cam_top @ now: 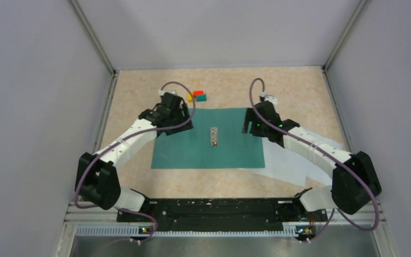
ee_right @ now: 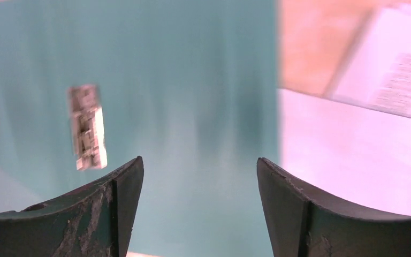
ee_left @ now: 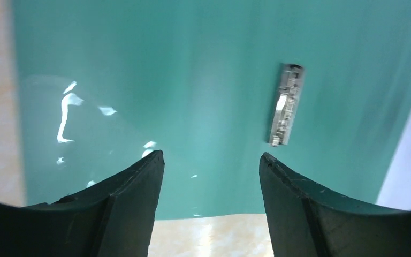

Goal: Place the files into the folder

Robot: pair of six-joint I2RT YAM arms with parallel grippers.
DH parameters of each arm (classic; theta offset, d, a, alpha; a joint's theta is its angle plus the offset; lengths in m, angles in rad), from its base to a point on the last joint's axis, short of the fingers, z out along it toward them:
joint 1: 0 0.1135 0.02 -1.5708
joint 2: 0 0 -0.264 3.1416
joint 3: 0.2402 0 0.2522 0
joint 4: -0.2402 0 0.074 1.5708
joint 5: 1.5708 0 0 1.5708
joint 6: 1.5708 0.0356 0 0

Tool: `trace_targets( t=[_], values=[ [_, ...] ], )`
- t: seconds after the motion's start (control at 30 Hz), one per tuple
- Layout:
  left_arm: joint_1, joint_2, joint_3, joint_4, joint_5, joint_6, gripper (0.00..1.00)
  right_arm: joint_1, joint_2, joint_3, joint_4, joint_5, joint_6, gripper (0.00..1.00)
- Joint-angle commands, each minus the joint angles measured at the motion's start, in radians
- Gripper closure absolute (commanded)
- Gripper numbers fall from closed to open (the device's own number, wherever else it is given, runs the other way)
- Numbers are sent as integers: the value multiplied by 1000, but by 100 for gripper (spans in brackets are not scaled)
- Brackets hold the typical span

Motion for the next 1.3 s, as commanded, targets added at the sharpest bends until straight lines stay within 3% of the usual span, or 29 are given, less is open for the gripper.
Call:
trace_targets(
  t=[0.0, 0.23, 0.57, 0.73, 1.27],
  values=[
    [-161, 176, 131, 87, 29, -30, 29, -137, -105, -97, -29, -40, -5, 22],
    [-287, 486, 320, 87, -94, -32, 32, -184, -154, -162, -13, -99, 4, 20],
    [-313, 577, 341, 81, -167, -23, 49, -184, -166, -192, 0, -115, 8, 20],
    [-313, 593, 342, 56, -215, -32, 66, -184, -154, -198, 9, -120, 0, 20],
    [-320, 580, 303, 128, -132, -10, 60, -185, -149, -189, 16, -106, -18, 20]
  ],
)
